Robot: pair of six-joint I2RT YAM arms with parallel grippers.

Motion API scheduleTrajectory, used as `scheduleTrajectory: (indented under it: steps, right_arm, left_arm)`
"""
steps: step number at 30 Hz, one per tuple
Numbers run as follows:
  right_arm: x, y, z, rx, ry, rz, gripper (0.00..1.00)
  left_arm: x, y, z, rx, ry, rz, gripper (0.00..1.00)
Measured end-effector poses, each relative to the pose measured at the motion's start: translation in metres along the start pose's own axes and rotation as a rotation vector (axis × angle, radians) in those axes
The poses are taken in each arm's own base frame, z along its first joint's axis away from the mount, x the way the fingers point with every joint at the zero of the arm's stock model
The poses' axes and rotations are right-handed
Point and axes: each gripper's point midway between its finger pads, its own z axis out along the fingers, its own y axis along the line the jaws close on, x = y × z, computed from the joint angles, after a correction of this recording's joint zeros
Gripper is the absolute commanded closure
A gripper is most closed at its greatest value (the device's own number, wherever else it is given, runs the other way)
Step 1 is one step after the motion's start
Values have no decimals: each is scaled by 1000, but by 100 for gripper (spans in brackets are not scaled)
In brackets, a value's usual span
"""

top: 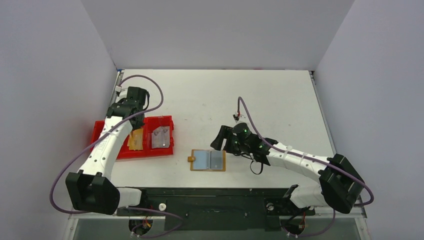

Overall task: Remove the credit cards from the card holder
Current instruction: Place the credit card in the storage box.

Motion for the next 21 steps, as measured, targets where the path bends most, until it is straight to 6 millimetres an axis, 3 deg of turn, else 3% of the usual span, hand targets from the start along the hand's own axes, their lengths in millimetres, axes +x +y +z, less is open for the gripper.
scheduleTrajectory:
  steps: [7, 18, 20, 21]
  right_arm:
    - [-2, -3, -8, -8, -14, -10, 32]
    - [0, -17, -17, 9, -24, -9, 32]
    - [-3, -19, -21, 9, -36, -9, 31]
    - [-4, -19, -22, 9, -40, -8, 31]
  left_arm:
    - [16, 14, 35, -131, 72, 64, 100]
    - [36, -2, 80, -162, 157, 109, 100]
    - [44, -4, 88, -168, 180, 123, 95]
    - [48, -4, 90, -171, 191, 129, 87]
